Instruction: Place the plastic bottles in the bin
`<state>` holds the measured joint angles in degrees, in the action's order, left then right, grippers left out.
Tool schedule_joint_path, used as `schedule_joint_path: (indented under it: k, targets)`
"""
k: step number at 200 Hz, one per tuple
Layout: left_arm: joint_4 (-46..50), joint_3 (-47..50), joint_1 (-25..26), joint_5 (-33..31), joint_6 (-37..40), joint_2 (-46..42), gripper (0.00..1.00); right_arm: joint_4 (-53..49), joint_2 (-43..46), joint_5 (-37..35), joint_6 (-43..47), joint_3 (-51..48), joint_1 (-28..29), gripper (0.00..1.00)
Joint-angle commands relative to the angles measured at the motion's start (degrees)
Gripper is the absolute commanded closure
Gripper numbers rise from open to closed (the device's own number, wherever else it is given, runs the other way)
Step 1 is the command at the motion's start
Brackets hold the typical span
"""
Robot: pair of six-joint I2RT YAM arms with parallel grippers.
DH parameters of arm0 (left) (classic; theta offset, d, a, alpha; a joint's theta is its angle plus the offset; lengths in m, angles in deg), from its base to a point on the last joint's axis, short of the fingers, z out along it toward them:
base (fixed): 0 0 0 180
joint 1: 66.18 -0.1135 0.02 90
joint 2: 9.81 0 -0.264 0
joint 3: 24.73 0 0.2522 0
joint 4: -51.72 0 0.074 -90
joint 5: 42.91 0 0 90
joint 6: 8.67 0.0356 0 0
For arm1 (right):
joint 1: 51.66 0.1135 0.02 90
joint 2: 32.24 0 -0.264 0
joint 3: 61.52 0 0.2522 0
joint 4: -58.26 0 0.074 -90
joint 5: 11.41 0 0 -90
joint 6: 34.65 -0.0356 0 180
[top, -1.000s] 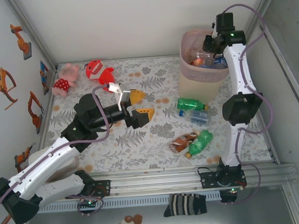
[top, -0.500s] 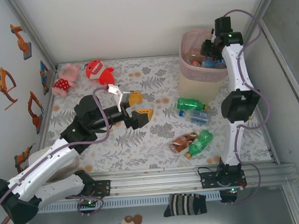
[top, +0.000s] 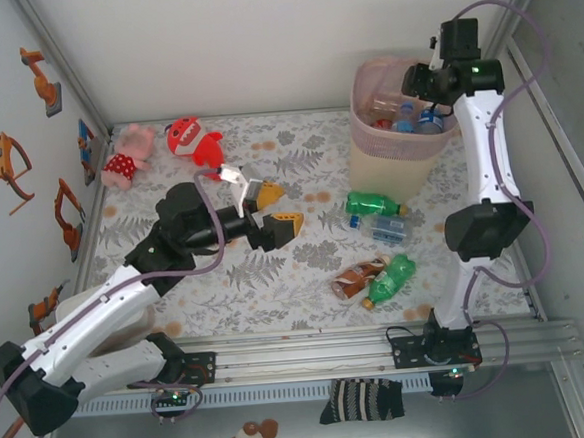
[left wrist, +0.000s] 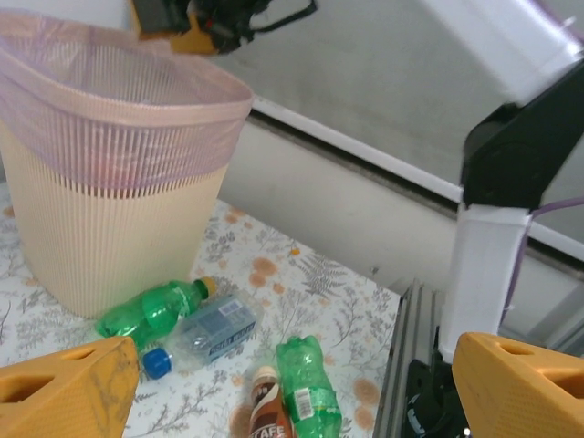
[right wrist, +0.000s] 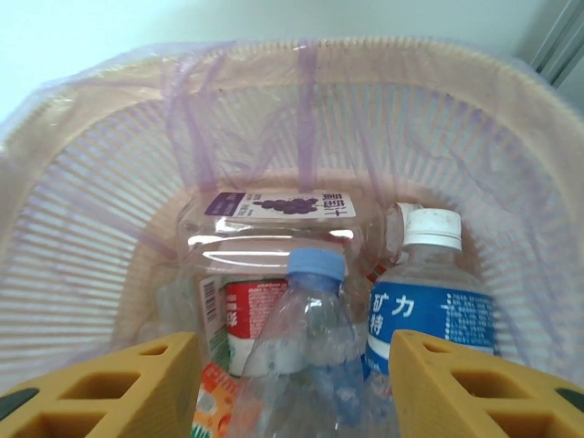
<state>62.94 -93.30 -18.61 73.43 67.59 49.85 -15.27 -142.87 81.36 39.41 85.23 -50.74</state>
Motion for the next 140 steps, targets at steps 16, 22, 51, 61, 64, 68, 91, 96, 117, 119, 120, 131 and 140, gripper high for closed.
schedule_joint_path:
  k: [16, 22, 51, 61, 64, 68, 91, 96, 117, 119, 120, 131, 140]
  targets:
    - [7.7, -5.0, 1.9, -1.4, 5.7, 4.3, 0.14, -1.1, 7.4, 1.7, -0.6, -5.1, 0.0, 0.46]
    - [8.9, -5.7, 2.4, -1.9, 6.5, 5.2, 0.14, -0.9, 8.6, 1.7, -0.6, -6.2, 0.0, 0.46]
    - [14.4, -9.2, 5.3, -4.9, 10.4, 9.7, 0.15, -0.1, 14.9, 0.9, -0.5, -11.8, 0.0, 0.46]
    - [16.2, -10.2, 6.6, -6.5, 11.8, 11.2, 0.15, 0.5, 17.1, 0.5, -0.6, -14.0, 0.0, 0.46]
    - [16.6, -10.4, 6.9, -6.9, 12.2, 11.7, 0.15, 0.7, 17.8, 0.4, -0.6, -14.6, 0.0, 0.46]
    - [17.0, -10.8, 7.3, -7.4, 12.6, 12.4, 0.15, 1.0, 18.9, 0.2, -0.8, -15.6, 0.0, 0.46]
    - [19.2, -12.4, 9.1, -8.7, 14.1, 16.2, 0.16, 2.5, 23.8, -0.5, -1.4, -20.1, 0.0, 0.46]
    - [19.5, -12.8, 9.4, -8.7, 14.3, 17.2, 0.16, 2.7, 24.7, -0.7, -1.6, -20.9, 0.0, 0.46]
    - [21.3, -14.2, 11.3, -9.8, 15.6, 21.2, 0.16, 3.3, 28.8, -1.4, -2.3, -24.3, 0.0, 0.46]
    - [21.6, -14.3, 11.6, -10.0, 15.8, 21.7, 0.16, 3.4, 29.2, -1.6, -2.4, -24.6, 0.0, 0.46]
    - [21.6, -14.4, 11.7, -10.1, 15.8, 21.8, 0.16, 3.5, 29.3, -1.6, -2.4, -24.7, 0.0, 0.46]
    - [22.6, -15.0, 13.1, -11.8, 16.9, 24.1, 0.16, 3.9, 31.1, -1.9, -2.8, -26.2, 0.0, 0.46]
    - [24.0, -16.0, 14.1, -13.4, 17.5, 26.3, 0.16, 4.1, 32.5, -2.1, -3.0, -27.1, 0.0, 0.46]
